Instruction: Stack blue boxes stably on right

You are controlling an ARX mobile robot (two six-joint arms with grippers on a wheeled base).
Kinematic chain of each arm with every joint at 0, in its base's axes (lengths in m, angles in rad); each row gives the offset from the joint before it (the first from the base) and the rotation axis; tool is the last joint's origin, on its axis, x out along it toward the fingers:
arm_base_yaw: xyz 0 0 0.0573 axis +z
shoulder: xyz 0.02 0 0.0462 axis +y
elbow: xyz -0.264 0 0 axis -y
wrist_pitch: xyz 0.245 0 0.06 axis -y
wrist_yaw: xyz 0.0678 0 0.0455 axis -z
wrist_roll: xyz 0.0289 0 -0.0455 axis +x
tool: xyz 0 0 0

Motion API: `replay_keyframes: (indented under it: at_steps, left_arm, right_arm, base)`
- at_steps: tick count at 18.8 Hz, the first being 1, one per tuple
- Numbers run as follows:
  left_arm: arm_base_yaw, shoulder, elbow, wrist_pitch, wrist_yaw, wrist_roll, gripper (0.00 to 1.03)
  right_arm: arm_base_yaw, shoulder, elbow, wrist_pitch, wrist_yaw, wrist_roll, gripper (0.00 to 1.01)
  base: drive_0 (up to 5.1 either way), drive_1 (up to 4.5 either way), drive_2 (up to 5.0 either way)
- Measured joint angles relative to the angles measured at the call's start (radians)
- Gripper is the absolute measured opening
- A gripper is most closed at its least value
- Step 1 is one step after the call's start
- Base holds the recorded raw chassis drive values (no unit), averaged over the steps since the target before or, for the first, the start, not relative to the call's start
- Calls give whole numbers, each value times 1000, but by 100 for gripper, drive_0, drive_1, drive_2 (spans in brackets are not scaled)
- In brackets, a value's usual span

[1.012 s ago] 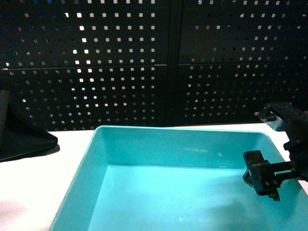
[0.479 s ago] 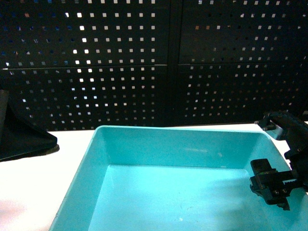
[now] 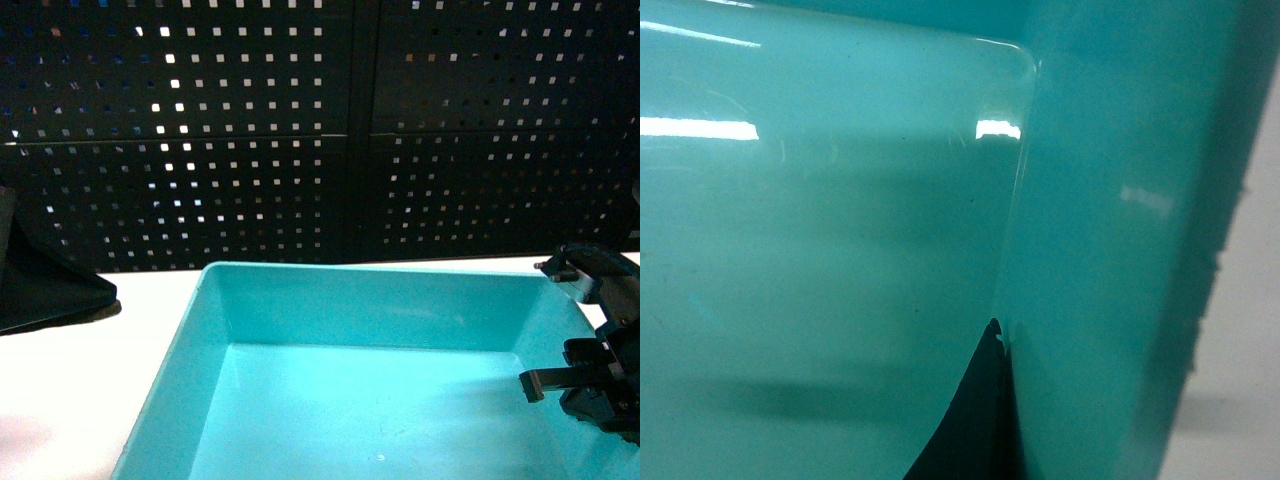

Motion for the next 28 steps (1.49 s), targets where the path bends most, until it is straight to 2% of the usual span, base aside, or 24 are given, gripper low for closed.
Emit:
replay_keyframes:
  at_steps: [7,10,11,12,16,19,21,22,23,26,28]
  left_arm:
    - [-1,0,0,0,0,0,98]
    - [-1,0,0,1,0,0,98]
    - [-1,0,0,0,0,0,98]
    - [-1,0,0,0,0,0,98]
    - [0,0,0,0,0,0,98]
    - [-1,0,0,0,0,0,98]
    - [-1,0,0,0,0,0,98]
    - [-1,0,0,0,0,0,98]
    - [0,0,0,0,0,0,98]
    - [-1,0,0,0,0,0,98]
    - [-1,0,0,0,0,0,98]
  right_arm:
    - [23,8,13,-12,19,23,2]
    - [34,21,37,-46,29,53,2]
    - [47,27,51,-58,38,82,2]
    - [53,27,54,-60,38,91,2]
    - [66,35,59,-56,29,105,8]
    - [67,35,51,-37,27,111,16]
    - [68,34,41,-16,29,111,36]
    - [72,30,31,0,42,112,42]
    - [72,26,27,6,54,112,35]
    - [73,23,21,15,62,113,3]
    - [72,20,20,14,61,116,2]
  base:
    - [0,0,0]
    - [0,0,0]
    - [0,0,0]
    - [0,0,0]
    - [0,0,0]
    - [0,0,0]
    - [0,0,0]
    - [0,0,0]
    - [0,0,0]
    - [0,0,0]
    - [0,0,0]
